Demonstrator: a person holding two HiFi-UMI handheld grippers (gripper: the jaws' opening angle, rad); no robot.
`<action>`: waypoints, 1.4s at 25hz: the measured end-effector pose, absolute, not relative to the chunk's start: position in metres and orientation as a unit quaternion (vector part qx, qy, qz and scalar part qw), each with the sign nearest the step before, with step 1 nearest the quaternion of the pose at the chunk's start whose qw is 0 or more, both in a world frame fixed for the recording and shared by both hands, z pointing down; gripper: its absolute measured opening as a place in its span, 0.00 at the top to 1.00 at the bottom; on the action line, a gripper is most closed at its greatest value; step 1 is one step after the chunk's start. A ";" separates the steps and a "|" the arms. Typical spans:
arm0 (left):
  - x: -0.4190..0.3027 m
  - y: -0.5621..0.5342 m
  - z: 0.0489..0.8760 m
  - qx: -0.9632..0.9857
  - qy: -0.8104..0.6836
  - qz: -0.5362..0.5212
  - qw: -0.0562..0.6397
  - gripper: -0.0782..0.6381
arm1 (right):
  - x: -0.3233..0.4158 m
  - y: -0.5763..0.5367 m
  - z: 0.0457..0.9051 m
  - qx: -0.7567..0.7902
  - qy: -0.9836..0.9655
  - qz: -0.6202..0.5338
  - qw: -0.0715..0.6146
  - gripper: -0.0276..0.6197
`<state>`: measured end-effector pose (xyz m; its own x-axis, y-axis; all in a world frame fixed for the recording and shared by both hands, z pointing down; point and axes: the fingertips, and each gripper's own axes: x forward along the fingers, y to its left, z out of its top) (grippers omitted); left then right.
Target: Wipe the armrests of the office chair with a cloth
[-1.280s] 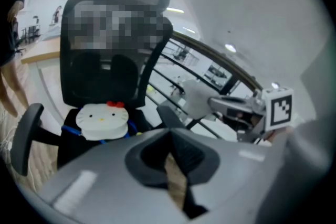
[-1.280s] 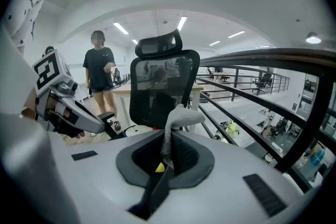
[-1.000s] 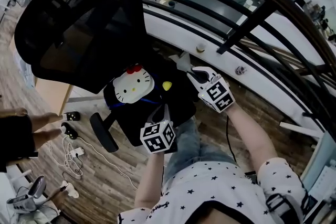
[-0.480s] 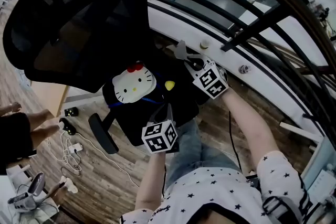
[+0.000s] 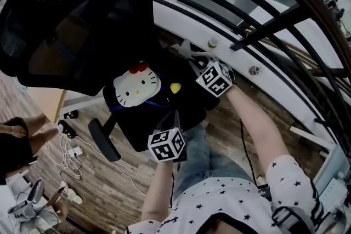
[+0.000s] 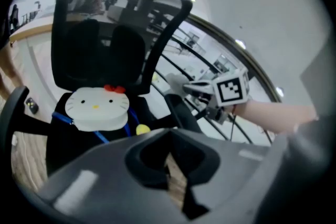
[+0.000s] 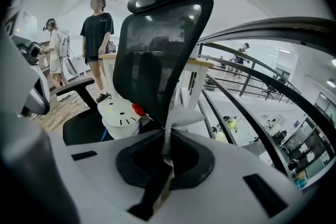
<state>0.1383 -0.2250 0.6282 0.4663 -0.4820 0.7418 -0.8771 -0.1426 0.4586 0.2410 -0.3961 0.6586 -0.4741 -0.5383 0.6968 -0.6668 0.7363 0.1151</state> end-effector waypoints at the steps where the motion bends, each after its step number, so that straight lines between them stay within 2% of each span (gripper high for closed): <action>1: 0.139 -0.226 0.629 0.723 -0.470 0.217 0.457 0.88 | 0.240 -0.394 0.663 0.349 -0.855 0.090 0.374 0.92; 12: 0.139 -0.223 0.636 0.718 -0.473 0.220 0.462 0.88 | 0.239 -0.369 0.703 0.330 -0.846 0.126 0.399 0.92; 21: 0.141 -0.218 0.638 0.718 -0.468 0.224 0.464 0.88 | 0.239 -0.370 0.707 0.344 -0.842 0.155 0.384 0.92; 35: 0.154 -0.209 0.630 0.731 -0.458 0.230 0.451 0.88 | 0.244 -0.332 0.708 0.321 -0.841 0.160 0.404 0.92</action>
<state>0.1540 -0.2085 0.6301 0.4750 -0.4617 0.7492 -0.8766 -0.1735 0.4488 0.2442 -0.3321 0.7078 -0.4669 -0.4106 0.7832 -0.6691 0.7431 -0.0093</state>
